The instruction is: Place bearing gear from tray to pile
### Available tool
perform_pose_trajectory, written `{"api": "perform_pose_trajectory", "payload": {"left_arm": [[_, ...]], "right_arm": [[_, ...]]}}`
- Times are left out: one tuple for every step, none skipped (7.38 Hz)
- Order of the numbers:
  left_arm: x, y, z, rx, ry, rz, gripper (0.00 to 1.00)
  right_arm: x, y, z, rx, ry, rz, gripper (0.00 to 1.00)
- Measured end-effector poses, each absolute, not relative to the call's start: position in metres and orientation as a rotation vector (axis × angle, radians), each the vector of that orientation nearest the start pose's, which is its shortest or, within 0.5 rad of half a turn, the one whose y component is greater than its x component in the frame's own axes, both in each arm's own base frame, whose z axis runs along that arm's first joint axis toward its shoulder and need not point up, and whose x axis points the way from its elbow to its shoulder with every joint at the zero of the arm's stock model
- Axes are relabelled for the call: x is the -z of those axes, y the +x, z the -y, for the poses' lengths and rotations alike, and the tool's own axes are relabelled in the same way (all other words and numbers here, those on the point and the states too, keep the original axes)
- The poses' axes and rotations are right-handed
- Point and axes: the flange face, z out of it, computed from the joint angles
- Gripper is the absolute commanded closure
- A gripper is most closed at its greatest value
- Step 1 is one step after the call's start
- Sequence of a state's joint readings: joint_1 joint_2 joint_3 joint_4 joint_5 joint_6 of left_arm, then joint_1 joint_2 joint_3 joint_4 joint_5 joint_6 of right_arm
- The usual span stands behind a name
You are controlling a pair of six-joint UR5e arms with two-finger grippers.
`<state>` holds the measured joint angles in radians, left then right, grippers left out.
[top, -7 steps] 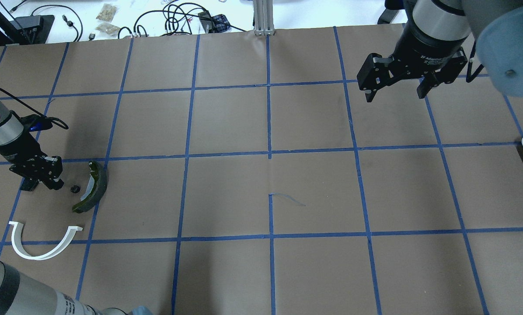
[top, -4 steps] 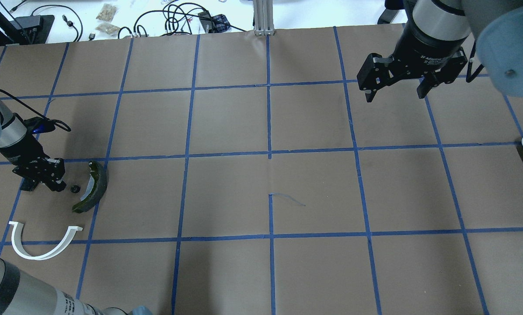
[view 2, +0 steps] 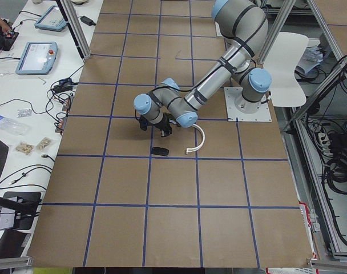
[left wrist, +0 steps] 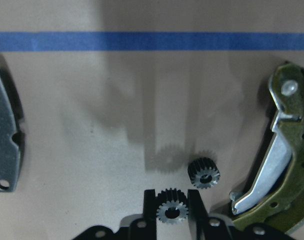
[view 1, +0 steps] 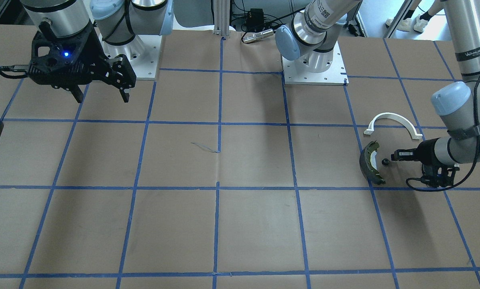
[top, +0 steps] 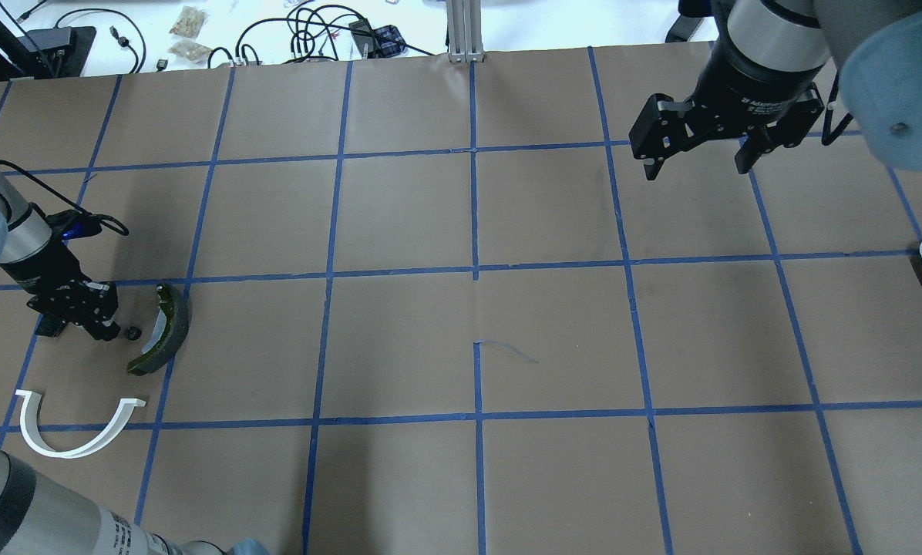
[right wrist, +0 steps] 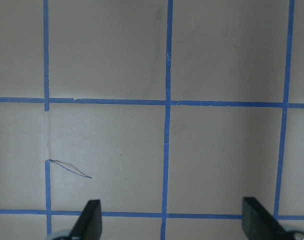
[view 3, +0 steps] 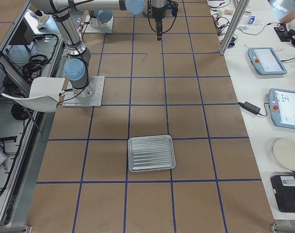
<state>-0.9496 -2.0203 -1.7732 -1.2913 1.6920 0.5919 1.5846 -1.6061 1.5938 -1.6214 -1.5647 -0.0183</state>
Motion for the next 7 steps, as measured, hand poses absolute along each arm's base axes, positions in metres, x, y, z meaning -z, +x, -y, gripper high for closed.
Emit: {"api": "perform_pose_trajectory", "payload": {"left_arm": [[-0.179,0.224,0.521,-0.604,-0.011,-3.197,0.41],[-0.179,0.224,0.521,-0.602,-0.012,-3.196,0.36],[-0.181,0.225,0.522,-0.598,-0.014,-3.194,0.22],[-0.187,0.225,0.525,-0.580,-0.018,-3.191,0.02],[-0.200,0.222,0.529,-0.544,-0.028,-3.184,0.00],[-0.219,0.218,0.536,-0.509,-0.042,-3.173,0.00],[-0.247,0.211,0.546,-0.487,-0.037,-3.163,0.00]], "right_arm": [[-0.499,0.141,0.481,0.099,-0.051,-3.134,0.00],[-0.499,0.141,0.481,0.098,-0.050,-3.134,0.00],[-0.499,0.141,0.481,0.097,-0.050,-3.134,0.00],[-0.499,0.141,0.481,0.098,-0.051,-3.134,0.00],[-0.499,0.141,0.481,0.098,-0.051,-3.134,0.00],[-0.499,0.141,0.481,0.099,-0.050,-3.134,0.00],[-0.499,0.141,0.481,0.098,-0.050,-3.134,0.00]]}}
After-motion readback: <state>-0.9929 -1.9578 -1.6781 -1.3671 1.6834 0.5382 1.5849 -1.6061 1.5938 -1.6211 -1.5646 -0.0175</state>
